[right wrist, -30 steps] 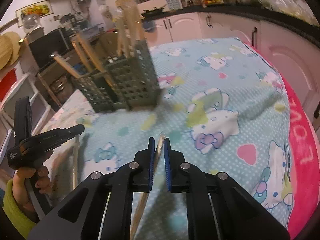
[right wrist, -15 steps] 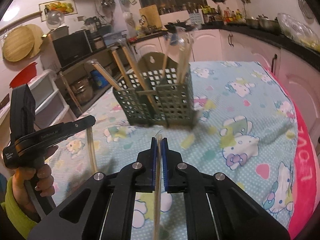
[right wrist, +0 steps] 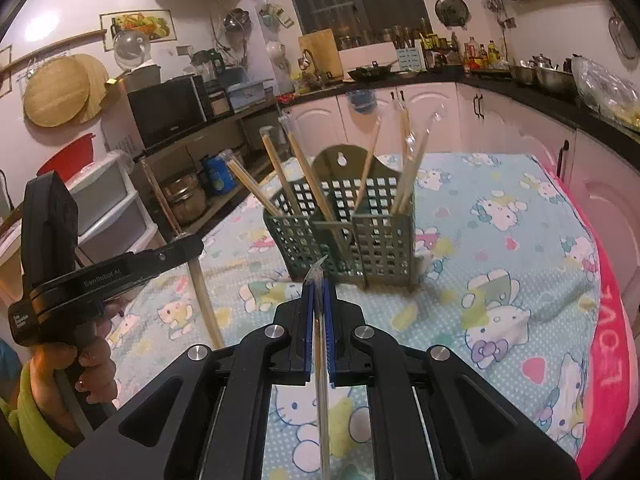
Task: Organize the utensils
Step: 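Lift both held chopsticks and carry them above the green caddy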
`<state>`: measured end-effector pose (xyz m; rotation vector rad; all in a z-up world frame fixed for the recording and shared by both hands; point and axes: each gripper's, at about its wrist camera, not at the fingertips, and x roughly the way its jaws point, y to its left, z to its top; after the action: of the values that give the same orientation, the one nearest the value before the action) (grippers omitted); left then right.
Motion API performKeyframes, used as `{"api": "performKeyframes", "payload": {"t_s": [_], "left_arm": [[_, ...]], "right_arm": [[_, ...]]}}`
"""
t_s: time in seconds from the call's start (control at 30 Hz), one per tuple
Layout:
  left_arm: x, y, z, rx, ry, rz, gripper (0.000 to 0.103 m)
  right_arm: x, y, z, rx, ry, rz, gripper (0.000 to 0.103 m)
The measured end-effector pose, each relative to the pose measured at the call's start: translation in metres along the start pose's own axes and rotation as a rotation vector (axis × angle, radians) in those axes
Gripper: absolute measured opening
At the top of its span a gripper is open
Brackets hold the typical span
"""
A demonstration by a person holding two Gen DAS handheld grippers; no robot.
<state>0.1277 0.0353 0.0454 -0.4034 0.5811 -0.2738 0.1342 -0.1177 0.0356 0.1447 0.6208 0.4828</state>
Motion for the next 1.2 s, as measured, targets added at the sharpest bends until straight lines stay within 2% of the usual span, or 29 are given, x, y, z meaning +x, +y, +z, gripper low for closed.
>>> {"api": "performKeyframes", "payload": {"t_s": [0.8,1.2], "left_arm": [[-0.013,-0.030,0.040,0.102,-0.081,-0.025,0.002],[-0.001,-0.042,0.068,0.155,-0.101,-0.015,0.002]], "right_arm": [[-0.016,0.017,0.037,-0.028,-0.116,0.015,0.005],[-0.023,0.020,0.063,-0.054,-0.172,0.003,0.005]]}}
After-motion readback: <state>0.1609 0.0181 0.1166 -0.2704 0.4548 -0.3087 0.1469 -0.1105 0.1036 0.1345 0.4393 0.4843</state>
